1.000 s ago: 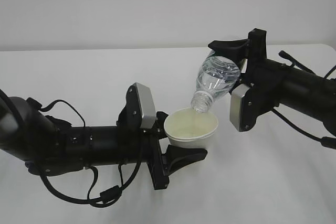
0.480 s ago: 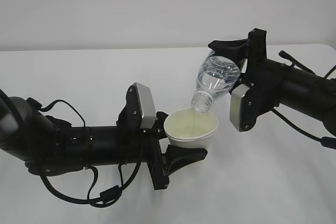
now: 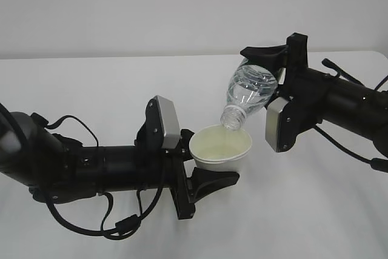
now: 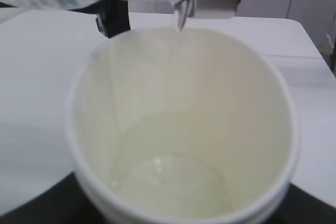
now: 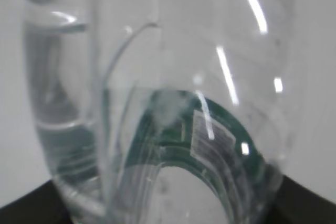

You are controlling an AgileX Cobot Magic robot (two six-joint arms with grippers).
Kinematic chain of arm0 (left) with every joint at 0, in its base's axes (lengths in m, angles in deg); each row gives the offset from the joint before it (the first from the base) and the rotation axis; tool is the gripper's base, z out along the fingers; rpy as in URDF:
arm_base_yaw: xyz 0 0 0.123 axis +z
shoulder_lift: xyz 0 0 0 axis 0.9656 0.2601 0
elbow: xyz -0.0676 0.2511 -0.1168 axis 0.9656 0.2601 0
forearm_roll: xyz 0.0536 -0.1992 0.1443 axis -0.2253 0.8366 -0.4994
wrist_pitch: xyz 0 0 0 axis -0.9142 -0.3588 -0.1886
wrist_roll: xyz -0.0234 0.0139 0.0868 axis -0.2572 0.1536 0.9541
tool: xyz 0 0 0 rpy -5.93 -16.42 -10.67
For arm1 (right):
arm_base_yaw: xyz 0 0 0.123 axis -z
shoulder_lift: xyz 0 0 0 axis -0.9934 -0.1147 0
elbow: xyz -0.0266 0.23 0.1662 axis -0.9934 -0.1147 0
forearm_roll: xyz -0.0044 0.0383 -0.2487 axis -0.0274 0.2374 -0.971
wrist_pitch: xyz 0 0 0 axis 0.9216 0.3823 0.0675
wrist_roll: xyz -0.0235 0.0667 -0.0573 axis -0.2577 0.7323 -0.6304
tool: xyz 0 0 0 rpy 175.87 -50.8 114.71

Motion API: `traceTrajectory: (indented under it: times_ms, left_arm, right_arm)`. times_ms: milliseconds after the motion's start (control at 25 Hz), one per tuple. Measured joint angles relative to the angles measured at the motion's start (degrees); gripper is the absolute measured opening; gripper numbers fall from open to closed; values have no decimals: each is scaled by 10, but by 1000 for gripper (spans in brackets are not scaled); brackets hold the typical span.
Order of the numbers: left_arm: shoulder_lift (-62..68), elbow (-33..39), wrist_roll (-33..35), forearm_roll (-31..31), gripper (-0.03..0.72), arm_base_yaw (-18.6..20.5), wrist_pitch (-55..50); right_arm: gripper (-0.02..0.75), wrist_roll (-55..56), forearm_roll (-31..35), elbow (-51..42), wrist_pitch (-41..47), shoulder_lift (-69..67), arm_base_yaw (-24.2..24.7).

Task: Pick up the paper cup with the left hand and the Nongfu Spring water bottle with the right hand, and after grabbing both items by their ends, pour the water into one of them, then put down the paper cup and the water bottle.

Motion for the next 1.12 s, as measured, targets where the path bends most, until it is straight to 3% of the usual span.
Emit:
traceTrajectory:
  times_ms: [1120]
  left_arm:
    - [0,0,0,0,423,0,0]
  right_arm:
    - [458,-2,-3,0,0,0,0]
